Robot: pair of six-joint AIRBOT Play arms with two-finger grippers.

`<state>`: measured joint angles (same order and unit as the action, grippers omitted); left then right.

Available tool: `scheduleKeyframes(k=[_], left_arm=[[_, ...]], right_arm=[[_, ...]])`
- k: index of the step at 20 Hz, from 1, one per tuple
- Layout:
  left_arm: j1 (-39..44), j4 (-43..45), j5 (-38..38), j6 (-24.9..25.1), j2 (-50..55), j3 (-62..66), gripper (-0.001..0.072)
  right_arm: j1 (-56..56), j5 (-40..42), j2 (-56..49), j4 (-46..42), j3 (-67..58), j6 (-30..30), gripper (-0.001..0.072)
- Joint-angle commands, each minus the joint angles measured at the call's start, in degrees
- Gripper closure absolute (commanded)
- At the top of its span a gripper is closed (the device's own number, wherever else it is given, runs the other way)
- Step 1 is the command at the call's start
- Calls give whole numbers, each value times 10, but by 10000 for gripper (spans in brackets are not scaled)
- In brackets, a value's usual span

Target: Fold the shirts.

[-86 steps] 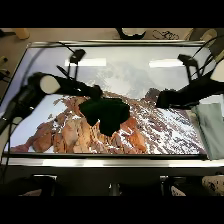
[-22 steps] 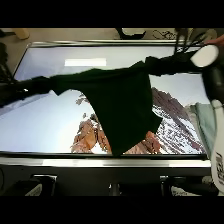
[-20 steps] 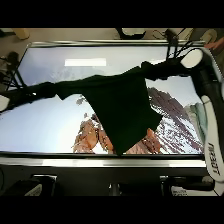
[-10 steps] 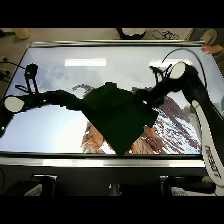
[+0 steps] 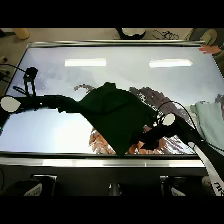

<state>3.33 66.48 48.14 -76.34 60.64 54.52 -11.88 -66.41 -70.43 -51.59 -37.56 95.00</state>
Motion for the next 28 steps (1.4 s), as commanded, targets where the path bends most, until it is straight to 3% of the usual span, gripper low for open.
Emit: scheduleKeyframes(k=[1, 4, 5, 8, 10, 13, 15, 17, 19, 21, 25, 28], left_arm=[[0, -2, 6, -2, 0, 0, 673], [0, -4, 17, -2, -1, 0, 673], [0, -4, 21, -2, -1, 0, 673], [-1, -4, 23, -2, -2, 2, 673], [-1, -2, 23, -1, -16, 26, 674], [-1, 30, 0, -2, -75, 155, 674], [-2, 65, -17, -18, -116, 284, 674], [-2, 92, -24, -66, -151, 414, 674], [6, 63, -25, -98, -179, 495, 674], [26, 21, -25, -63, -203, 519, 674], [28, 76, -18, -62, -217, 520, 675], [28, 131, 40, -62, -184, 520, 675]], right_arm=[[-3, 75, -28, 87, 30, -17, 43], [-45, 158, -59, 162, 30, -46, 62], [-65, 189, -64, 171, 29, -41, 107], [-73, 198, -64, 153, -5, -43, 686], [-54, 120, -45, 84, -79, -79, 689], [-25, 11, 47, -121, -266, -83, 690], [-13, 10, 130, -250, -417, -80, 690], [-11, 38, 199, -336, -545, -62, 690], [-11, 57, 249, -340, -618, -36, 689], [-11, 70, 286, -338, -637, -26, 689], [-11, 57, 292, -348, -637, -5, 689], [-11, 6, 249, -366, -637, 4, 689]])
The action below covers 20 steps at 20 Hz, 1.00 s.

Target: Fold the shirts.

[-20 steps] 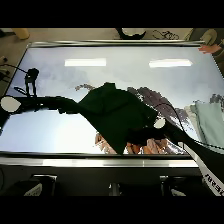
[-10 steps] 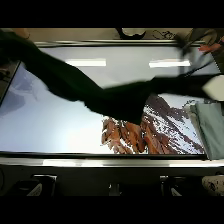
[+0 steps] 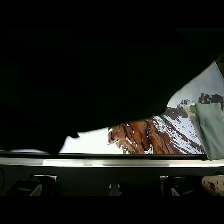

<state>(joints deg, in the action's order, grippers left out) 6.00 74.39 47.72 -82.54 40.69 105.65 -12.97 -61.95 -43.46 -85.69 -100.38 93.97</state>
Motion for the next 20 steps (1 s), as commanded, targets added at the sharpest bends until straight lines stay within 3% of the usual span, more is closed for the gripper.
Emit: scheduleKeyframes(k=[1, 4, 7, 11, 13, 15, 17, 18, 19, 20], left_arm=[[2, 73, 82, 0, 38, 7, 674], [2, 106, 147, 0, 121, -34, 674], [1, 106, 101, 0, 217, -124, 674], [2, 105, 37, 0, 365, -200, 672], [2, 94, 38, -16, 438, -203, 672], [2, 55, 39, -74, 489, -203, 672], [3, -5, 38, -94, 516, -203, 672], [5, -26, 38, -94, 521, -203, 643], [5, -41, 43, -94, 519, -202, 497], [-1, -44, 74, -96, 514, -189, 237]], right_arm=[[0, -72, -46, -32, -9, 15, 689], [0, -178, -168, -35, -1, 15, 688], [0, -110, -313, -48, 24, 21, 688], [0, 13, -488, -37, 24, 99, 686], [0, 15, -541, -21, 24, 126, 686], [0, -2, -565, 4, 24, 158, 685], [-1, -5, -573, 31, 24, 158, 683], [-1, 1, -574, 35, 24, 158, 582], [0, 4, -572, 41, 23, 157, 364], [5, -13, -563, 46, 20, 139, 230]])
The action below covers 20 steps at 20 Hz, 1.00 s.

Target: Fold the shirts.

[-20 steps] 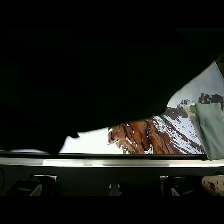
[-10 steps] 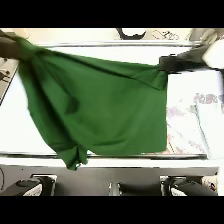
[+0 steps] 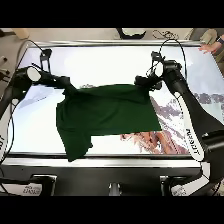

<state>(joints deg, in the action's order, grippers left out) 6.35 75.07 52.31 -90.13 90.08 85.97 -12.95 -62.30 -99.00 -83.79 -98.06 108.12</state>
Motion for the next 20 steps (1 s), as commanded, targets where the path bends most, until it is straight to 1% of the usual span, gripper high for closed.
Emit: scheduleKeyframes(k=[1, 2, 3, 5, 6, 7, 8, 9, 10, 11, 13, 16, 18, 20], left_arm=[[-19, -50, 77, -19, 12, 28, 111], [-41, -50, 122, -11, -1, 40, 109], [-69, -50, 160, -4, -20, 38, 110], [-130, -50, 250, 15, -63, -10, 118], [-157, -45, 277, 32, -90, -75, 117], [-182, -43, 274, 36, -115, -149, 117], [-209, -50, 255, 45, -140, -227, 117], [-231, -63, 227, 52, -160, -288, 117], [-253, -87, 196, 71, -174, -339, 117], [-271, -123, 180, 101, -178, -371, 117], [-284, -172, 168, 140, -174, -397, 117], [-285, -177, 177, 168, -175, -397, 117], [-285, -149, 176, 159, -172, -401, 117], [-280, -170, 142, 156, -163, -420, 118]], right_arm=[[15, -36, 7, 23, -4, -26, 202], [32, -73, 23, 19, -4, -50, 162], [62, -120, 37, 23, -4, -76, 150], [131, -241, 48, 72, 7, -109, 172], [159, -279, 55, 90, 36, -137, 180], [179, -289, 67, 93, 73, -154, 181], [195, -282, 85, 96, 117, -167, 211], [205, -271, 99, 100, 150, -174, 224], [211, -261, 109, 101, 174, -176, 224], [210, -254, 114, 102, 188, -175, 221], [210, -250, 115, 118, 190, -176, 220], [210, -248, 115, 136, 190, -175, 220], [210, -249, 115, 134, 190, -176, 220], [210, -247, 115, 124, 190, -175, 220]])
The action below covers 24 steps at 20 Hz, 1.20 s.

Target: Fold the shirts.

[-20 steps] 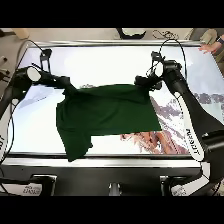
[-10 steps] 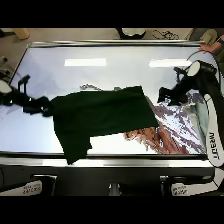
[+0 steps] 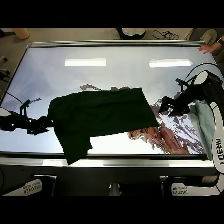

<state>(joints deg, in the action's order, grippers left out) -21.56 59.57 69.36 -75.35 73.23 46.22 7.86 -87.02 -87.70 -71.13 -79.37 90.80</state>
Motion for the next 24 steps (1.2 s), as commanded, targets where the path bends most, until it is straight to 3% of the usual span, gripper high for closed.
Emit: scheduleKeyframes(k=[1, 4, 6, 7, 9, 10, 19, 21, 23, 24], left_arm=[[5, -20, -39, 8, 15, -28, 117], [20, -22, -48, 8, 52, -31, 120], [25, -29, -62, 8, 59, -31, 319], [27, -31, -67, 8, 59, -31, 328], [29, -31, -68, 9, 58, -30, 611], [29, -31, -67, 11, 56, -29, 658], [31, -42, -59, 19, -20, -29, 673], [31, -57, -59, 19, -22, -29, 673], [31, -69, -57, 19, -23, -28, 673], [31, -69, -52, 19, -24, -20, 673]], right_arm=[[2, 0, 2, -5, 3, -2, 219], [2, -1, 2, -28, 3, 0, 214], [2, 2, 1, -47, 7, 0, 197], [2, 7, 1, -58, 17, 0, 144], [2, 25, -8, -64, 57, -1, 137], [2, 34, -16, -43, 76, -13, 138], [-3, 107, -92, 91, 102, -39, 163], [-26, 122, -103, 87, 102, -50, 194], [-45, 156, -105, 64, 101, -39, 471], [-46, 154, -104, 62, 97, -32, 693]])
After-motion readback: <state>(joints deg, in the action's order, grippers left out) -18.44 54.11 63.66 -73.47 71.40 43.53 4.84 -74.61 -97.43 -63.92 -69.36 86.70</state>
